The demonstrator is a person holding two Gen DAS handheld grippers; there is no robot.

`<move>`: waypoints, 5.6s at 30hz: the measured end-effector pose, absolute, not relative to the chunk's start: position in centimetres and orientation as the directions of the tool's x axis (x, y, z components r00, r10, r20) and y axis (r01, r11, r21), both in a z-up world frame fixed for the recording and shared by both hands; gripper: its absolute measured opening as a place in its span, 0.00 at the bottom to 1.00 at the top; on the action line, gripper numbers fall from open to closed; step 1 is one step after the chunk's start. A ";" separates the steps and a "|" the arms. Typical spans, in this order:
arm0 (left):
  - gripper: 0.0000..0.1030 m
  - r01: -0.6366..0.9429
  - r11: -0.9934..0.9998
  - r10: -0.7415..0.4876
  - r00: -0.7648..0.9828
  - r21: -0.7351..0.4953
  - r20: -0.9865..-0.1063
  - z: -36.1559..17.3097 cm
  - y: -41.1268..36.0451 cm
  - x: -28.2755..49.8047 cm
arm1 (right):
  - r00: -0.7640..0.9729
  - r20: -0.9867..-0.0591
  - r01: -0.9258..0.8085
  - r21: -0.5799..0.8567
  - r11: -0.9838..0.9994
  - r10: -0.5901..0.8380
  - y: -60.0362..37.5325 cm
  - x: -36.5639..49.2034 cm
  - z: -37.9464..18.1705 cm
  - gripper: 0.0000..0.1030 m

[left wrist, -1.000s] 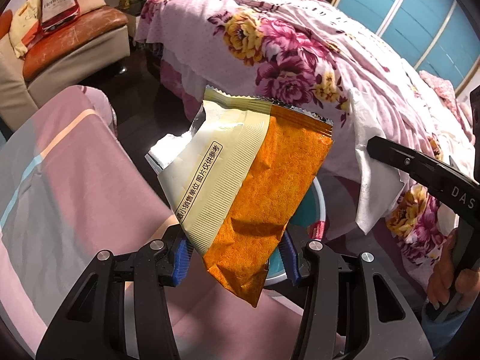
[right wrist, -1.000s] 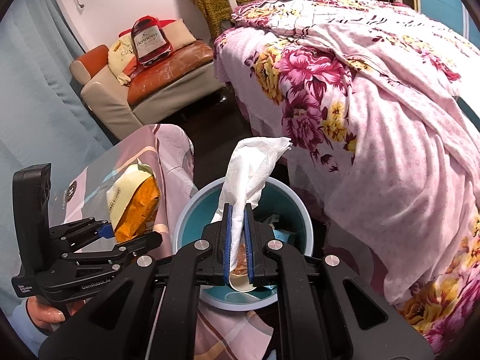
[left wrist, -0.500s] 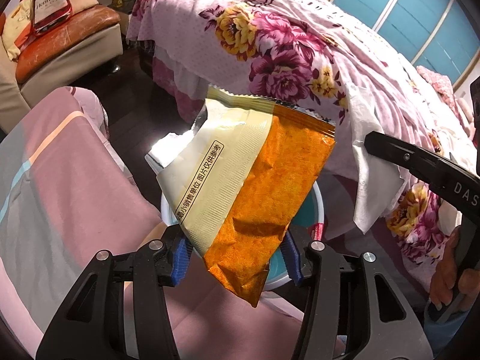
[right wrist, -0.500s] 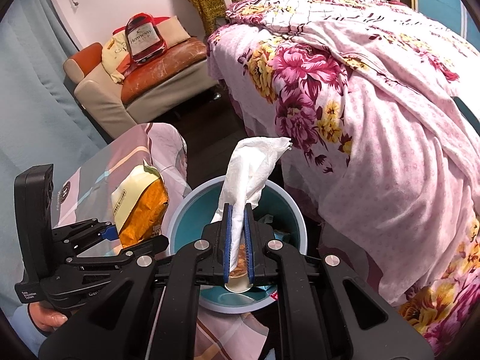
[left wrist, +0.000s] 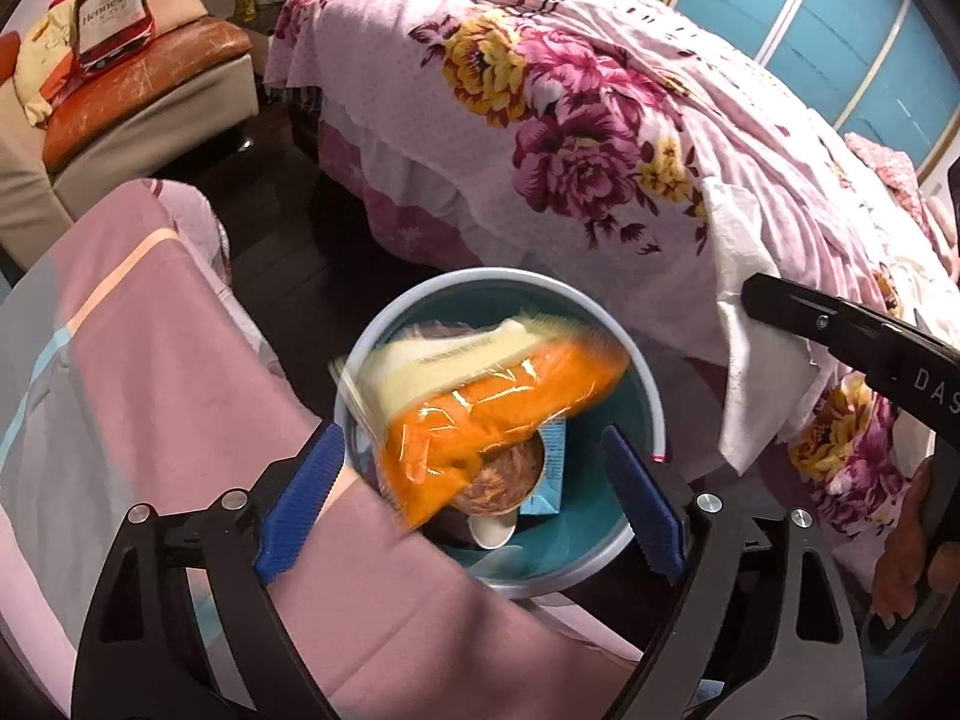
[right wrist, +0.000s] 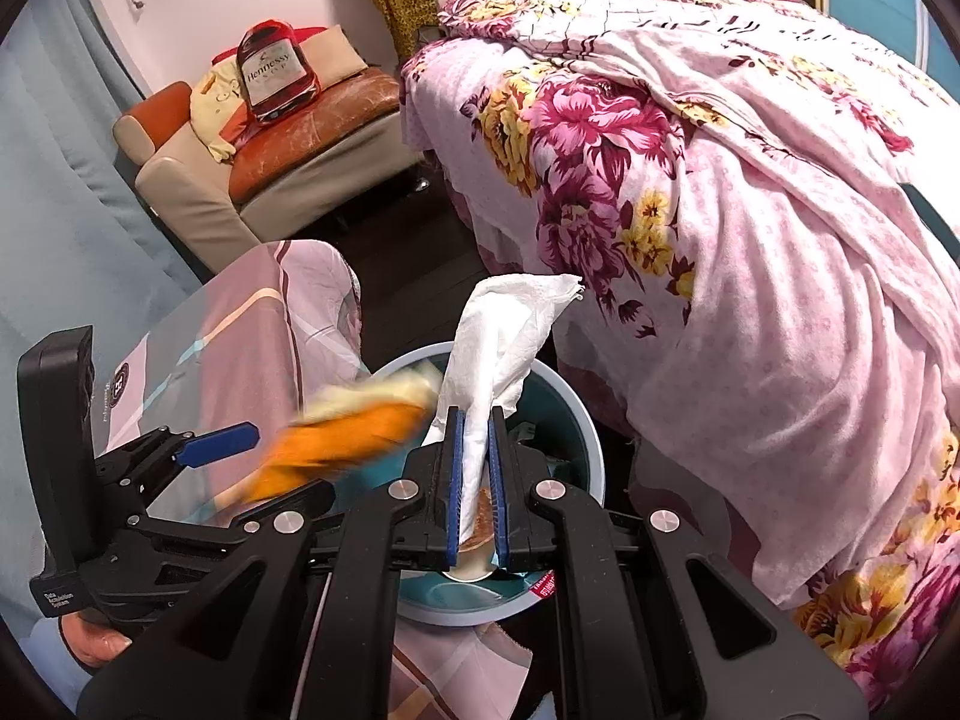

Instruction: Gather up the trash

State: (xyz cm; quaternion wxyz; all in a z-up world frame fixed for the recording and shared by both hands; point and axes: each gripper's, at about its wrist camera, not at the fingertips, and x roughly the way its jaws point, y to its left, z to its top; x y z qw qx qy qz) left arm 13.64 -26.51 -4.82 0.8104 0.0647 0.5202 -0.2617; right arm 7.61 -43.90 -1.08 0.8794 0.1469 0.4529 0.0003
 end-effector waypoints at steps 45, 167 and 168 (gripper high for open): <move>0.88 0.328 0.924 -0.318 0.367 -0.199 -0.874 -6.0 -16.9 14.3 | 0.489 -0.869 0.137 0.167 0.976 0.079 -39.1 10.8 -4.0 0.70; 0.96 0.218 0.976 -0.124 0.481 -0.019 -0.868 -3.8 -11.3 6.7 | 0.470 -0.880 0.064 0.110 0.992 0.068 -33.8 3.8 -2.3 0.93; 0.96 0.218 0.976 -0.125 0.480 -0.020 -0.869 -3.9 -11.3 6.8 | 0.469 -0.880 0.063 0.109 0.992 0.067 -33.8 3.8 -2.3 0.93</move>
